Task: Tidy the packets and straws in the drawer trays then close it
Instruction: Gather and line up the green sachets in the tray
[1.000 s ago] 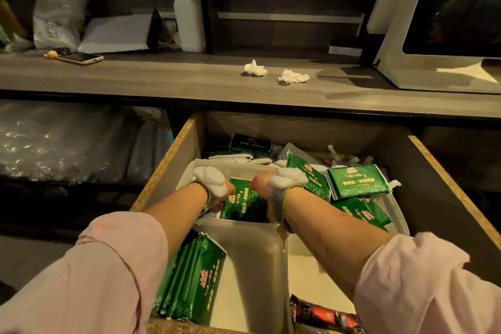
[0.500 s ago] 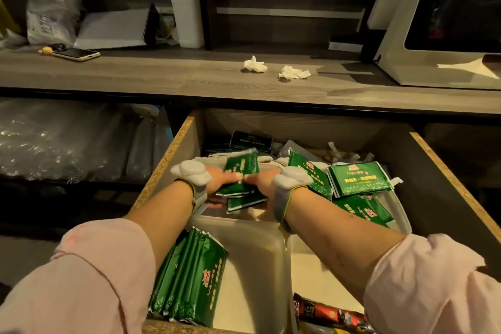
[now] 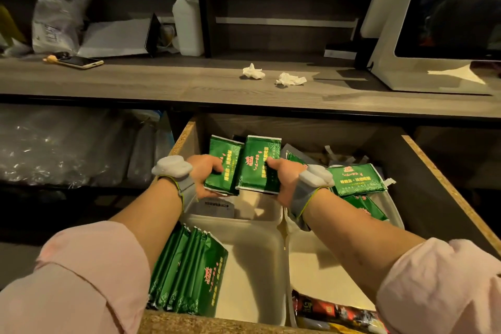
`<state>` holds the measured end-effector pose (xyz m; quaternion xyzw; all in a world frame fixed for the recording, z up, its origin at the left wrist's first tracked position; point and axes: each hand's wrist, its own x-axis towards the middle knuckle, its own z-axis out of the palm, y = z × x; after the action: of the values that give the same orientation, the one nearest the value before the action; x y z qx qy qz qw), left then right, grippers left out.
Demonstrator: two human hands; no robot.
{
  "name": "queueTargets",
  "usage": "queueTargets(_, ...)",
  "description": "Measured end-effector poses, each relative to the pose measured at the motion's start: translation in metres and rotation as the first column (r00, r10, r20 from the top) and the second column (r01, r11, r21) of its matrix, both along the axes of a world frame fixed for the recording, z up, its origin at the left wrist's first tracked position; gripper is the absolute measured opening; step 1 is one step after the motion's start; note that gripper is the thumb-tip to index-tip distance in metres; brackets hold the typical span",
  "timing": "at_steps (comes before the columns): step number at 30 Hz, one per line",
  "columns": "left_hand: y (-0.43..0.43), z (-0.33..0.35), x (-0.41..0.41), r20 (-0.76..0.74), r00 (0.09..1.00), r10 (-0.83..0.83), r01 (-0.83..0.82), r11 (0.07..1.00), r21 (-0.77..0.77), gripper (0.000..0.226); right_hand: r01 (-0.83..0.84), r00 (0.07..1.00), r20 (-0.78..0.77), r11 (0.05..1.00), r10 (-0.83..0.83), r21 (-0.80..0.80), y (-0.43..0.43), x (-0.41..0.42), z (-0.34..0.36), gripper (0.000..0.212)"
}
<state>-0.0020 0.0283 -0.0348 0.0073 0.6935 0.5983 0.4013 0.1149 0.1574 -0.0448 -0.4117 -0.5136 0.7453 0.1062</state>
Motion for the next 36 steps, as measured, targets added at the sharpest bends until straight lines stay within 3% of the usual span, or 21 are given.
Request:
queueTargets(4, 0.013, 0.013, 0.026, 0.123, 0.983, -0.137, 0.123, 0.985, 0.121, 0.024, -0.016, 1.000, 0.020, 0.996, 0.014, 0.090, -0.007, -0.009, -0.006, 0.049)
queueTargets(8, 0.018, 0.025, 0.042, 0.217, 0.914, -0.342, 0.275, 0.918, 0.285, 0.058, -0.118, 0.989, 0.111, 0.972, 0.096, 0.205, -0.021, -0.003, 0.002, 0.048)
queueTargets(12, 0.025, 0.017, 0.052, 0.170, 0.935, -0.310, 0.291, 0.948, 0.129, 0.039, -0.208, 0.969, 0.154, 0.976, 0.195, 0.070, -0.014, 0.014, 0.009, 0.029)
queueTargets(14, 0.027, 0.014, 0.053, 0.193, 0.938, -0.288, 0.278, 0.958, 0.077, 0.033, -0.286, 0.950, 0.182, 0.943, 0.255, 0.171, 0.005, 0.028, 0.017, 0.035)
queueTargets(16, 0.030, 0.013, 0.052, 0.205, 0.938, -0.278, 0.273, 0.960, 0.057, 0.035, -0.296, 0.949, 0.243, 0.842, 0.203, 0.451, 0.033, 0.041, 0.024, 0.032)
queueTargets(19, 0.035, 0.010, 0.053, 0.147, 0.957, -0.251, 0.249, 0.968, 0.037, 0.044, -0.324, 0.926, 0.378, 0.547, 0.015, 0.772, 0.079, 0.054, 0.025, 0.032)
queueTargets(21, 0.040, 0.009, 0.058, 0.159, 0.959, -0.236, 0.227, 0.971, 0.068, 0.051, -0.574, 0.796, 0.604, 0.354, 0.032, 0.738, 0.092, 0.059, 0.019, 0.048)
queueTargets(23, 0.040, 0.004, 0.061, 0.141, 0.967, -0.214, 0.206, 0.976, 0.068, 0.056, -0.746, 0.652, 0.756, 0.226, 0.052, 0.627, 0.092, 0.057, 0.009, 0.070)
queueTargets(25, 0.040, 0.000, 0.062, 0.105, 0.977, -0.185, 0.180, 0.982, 0.058, 0.056, -0.785, 0.609, 0.789, 0.206, 0.084, 0.584, 0.091, 0.052, -0.003, 0.087)
queueTargets(28, 0.038, -0.005, 0.059, 0.063, 0.988, -0.139, 0.138, 0.990, 0.028, 0.063, -0.734, 0.669, 0.735, 0.262, 0.112, 0.627, 0.098, 0.047, -0.016, 0.104)
queueTargets(30, 0.038, -0.008, 0.057, 0.049, 0.992, -0.117, 0.116, 0.993, 0.025, 0.065, -0.732, 0.673, 0.731, 0.234, 0.109, 0.640, 0.104, 0.046, -0.015, 0.104)
queueTargets(33, 0.040, -0.010, 0.059, 0.016, 0.993, -0.115, 0.115, 0.993, 0.020, 0.061, -0.689, 0.719, 0.690, 0.218, 0.084, 0.692, 0.106, 0.046, -0.010, 0.088)
queueTargets(36, 0.041, -0.012, 0.061, -0.006, 0.993, -0.121, 0.121, 0.992, 0.037, 0.057, -0.556, 0.824, 0.562, 0.284, 0.070, 0.781, 0.104, 0.042, -0.005, 0.054)
